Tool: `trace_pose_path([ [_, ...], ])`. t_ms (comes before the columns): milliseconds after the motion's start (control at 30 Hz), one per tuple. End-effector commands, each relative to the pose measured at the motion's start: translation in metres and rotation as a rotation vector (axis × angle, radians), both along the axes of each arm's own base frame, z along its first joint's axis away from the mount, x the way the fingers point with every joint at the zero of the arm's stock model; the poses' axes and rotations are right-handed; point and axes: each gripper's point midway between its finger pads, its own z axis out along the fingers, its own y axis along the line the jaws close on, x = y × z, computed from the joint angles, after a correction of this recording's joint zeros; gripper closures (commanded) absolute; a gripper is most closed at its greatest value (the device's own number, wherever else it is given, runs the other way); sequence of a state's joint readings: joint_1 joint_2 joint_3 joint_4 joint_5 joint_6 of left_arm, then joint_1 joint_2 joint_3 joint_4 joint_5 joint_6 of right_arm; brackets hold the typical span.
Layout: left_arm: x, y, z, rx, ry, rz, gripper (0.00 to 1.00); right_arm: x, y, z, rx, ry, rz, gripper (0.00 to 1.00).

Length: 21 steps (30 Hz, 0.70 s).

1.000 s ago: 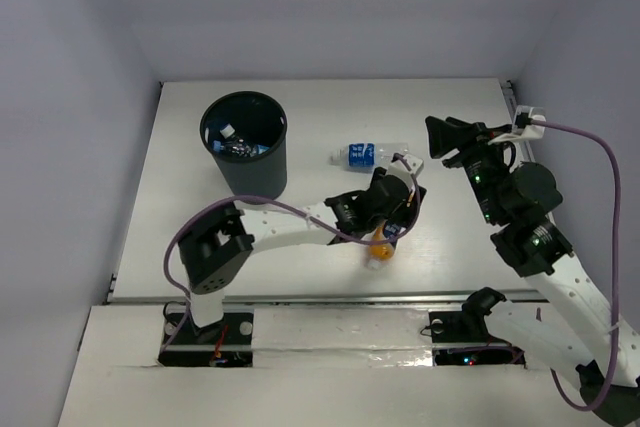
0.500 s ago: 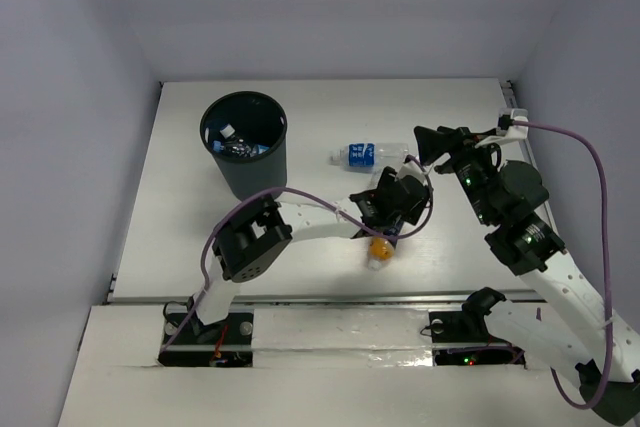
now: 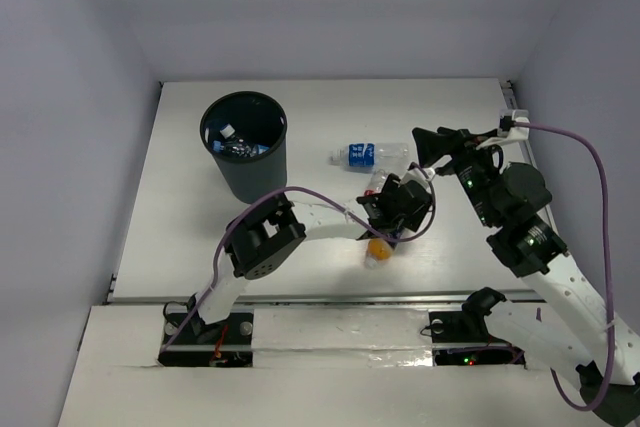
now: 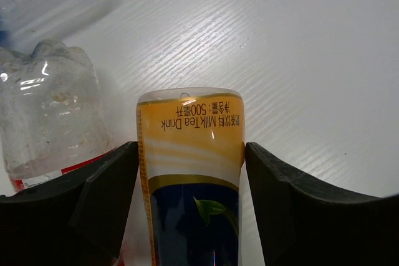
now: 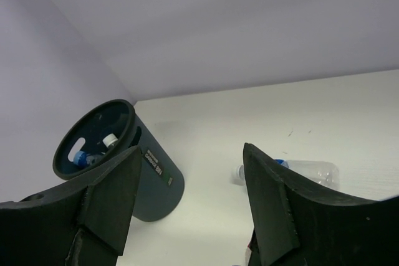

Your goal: Put the plastic bottles in the bin

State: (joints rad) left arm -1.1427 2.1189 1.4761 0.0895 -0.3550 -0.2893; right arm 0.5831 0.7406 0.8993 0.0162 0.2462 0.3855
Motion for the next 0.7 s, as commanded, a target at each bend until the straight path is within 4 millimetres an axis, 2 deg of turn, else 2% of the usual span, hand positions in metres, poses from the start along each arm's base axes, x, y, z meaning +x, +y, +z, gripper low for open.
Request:
trace_pose_path([
  [0,-0.001,-0.019,0.011,-0.071,0.019,-0.033,0.37,-0.005,-0.002,0.01,0.013,-0.031,0.01,0.29],
  [100,-0.006,-0.023,0.015,-0.103,0.034,-0.052,0.49,-0.008,-0.003,0.013,0.016,-0.035,0.014,0.28],
  [133,-0.008,-0.025,0.018,-0.118,0.038,-0.061,0.52,-0.008,-0.002,0.013,0.016,-0.035,0.017,0.24],
  [167,-0.01,-0.027,0.027,-0.156,0.034,-0.072,0.57,-0.009,-0.003,0.013,0.016,-0.032,0.016,0.21],
  [233,-0.015,-0.031,0.036,-0.196,0.046,-0.096,0.62,-0.009,-0.003,0.013,0.015,-0.03,0.016,0.17],
  [267,-0.017,-0.033,0.05,-0.235,0.041,-0.105,0.65,-0.009,-0.004,0.007,-0.002,-0.005,0.011,0.16],
  [333,-0.023,-0.036,0.066,-0.282,0.043,-0.134,0.68,-0.012,-0.007,0.007,-0.005,-0.002,0.008,0.16],
  [367,-0.025,-0.036,0.084,-0.326,0.028,-0.146,0.7,-0.013,-0.009,0.003,-0.014,0.011,0.0,0.16],
  [433,-0.035,-0.038,0.106,-0.392,0.038,-0.192,0.72,-0.019,-0.015,0.008,-0.01,0.0,-0.01,0.18],
  [467,-0.039,-0.036,0.132,-0.451,0.014,-0.211,0.72,-0.022,-0.019,0.008,-0.012,0.004,-0.021,0.18],
  [533,-0.046,-0.032,0.156,-0.506,0.002,-0.235,0.72,-0.029,-0.027,0.014,0.001,-0.014,-0.035,0.2],
  [567,-0.049,-0.025,0.181,-0.552,-0.025,-0.243,0.74,-0.03,-0.031,0.013,-0.001,-0.007,-0.052,0.21],
  [633,-0.052,-0.015,0.204,-0.59,-0.055,-0.241,0.74,-0.036,-0.038,0.018,0.005,-0.02,-0.068,0.22],
  [667,-0.055,-0.004,0.228,-0.629,-0.088,-0.235,0.74,-0.037,-0.041,0.017,0.003,-0.014,-0.075,0.22],
])
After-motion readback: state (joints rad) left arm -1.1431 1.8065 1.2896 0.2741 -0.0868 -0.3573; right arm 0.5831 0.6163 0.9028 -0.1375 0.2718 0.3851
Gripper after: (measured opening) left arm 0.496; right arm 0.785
